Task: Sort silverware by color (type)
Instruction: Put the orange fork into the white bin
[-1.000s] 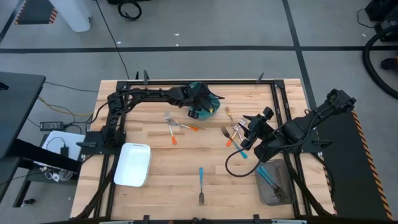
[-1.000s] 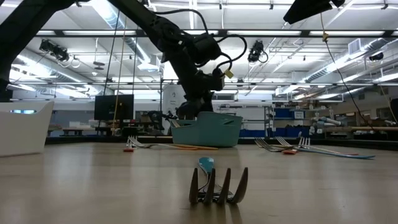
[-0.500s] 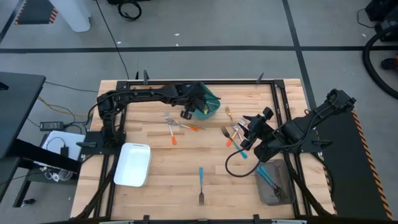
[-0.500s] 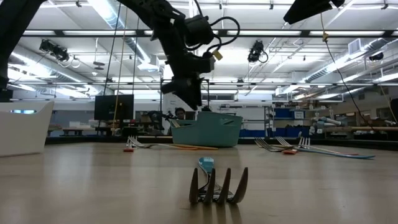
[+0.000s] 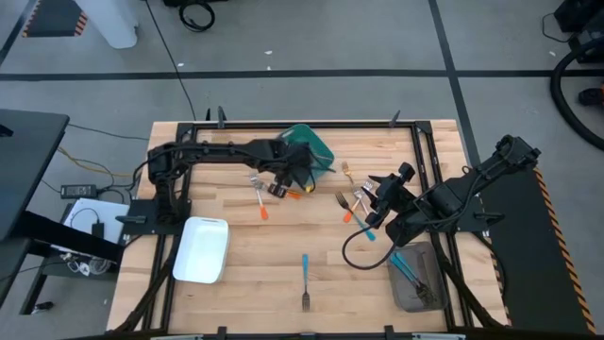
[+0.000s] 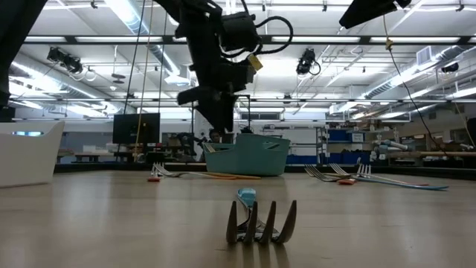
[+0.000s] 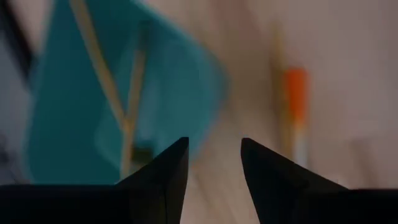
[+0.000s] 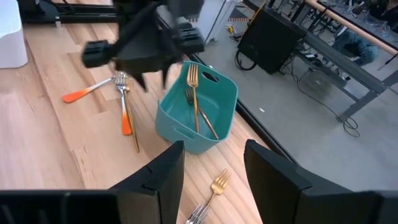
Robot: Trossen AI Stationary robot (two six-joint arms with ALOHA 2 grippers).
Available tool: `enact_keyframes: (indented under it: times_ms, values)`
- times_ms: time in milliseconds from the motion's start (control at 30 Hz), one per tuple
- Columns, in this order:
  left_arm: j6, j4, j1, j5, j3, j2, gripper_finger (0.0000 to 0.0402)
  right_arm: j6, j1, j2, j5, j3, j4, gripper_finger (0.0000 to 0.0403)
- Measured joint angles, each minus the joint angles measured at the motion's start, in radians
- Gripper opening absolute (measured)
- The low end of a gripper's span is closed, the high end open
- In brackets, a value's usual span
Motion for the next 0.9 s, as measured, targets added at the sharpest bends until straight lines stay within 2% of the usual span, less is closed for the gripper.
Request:
enact_keyframes:
  times_ms: [133,233,433,567,900]
  values:
    - [-0.025,-0.11,-0.011,0.06,0.0,0.0,0.0155,-0.004,0.0,0.0,0.0,0.0,0.001,0.0173]
    - [-0.047,-0.173,-0.017,0.061,0.0,-0.003,0.0155,-0.004,0.0,0.0,0.0,0.0,0.002,0.0173]
    - [-0.118,-0.195,-0.024,0.129,-0.001,-0.006,0.0155,-0.004,0.0,0.0,-0.001,0.0,0.002,0.0173]
    - [-0.141,-0.176,-0.023,0.137,-0.068,-0.006,0.0155,-0.005,0.001,0.0,-0.001,0.0,0.0,0.0173]
    - [-0.164,0.009,-0.015,0.098,-0.235,-0.005,0.0155,-0.012,-0.006,0.0,0.0,0.0,0.006,0.0173]
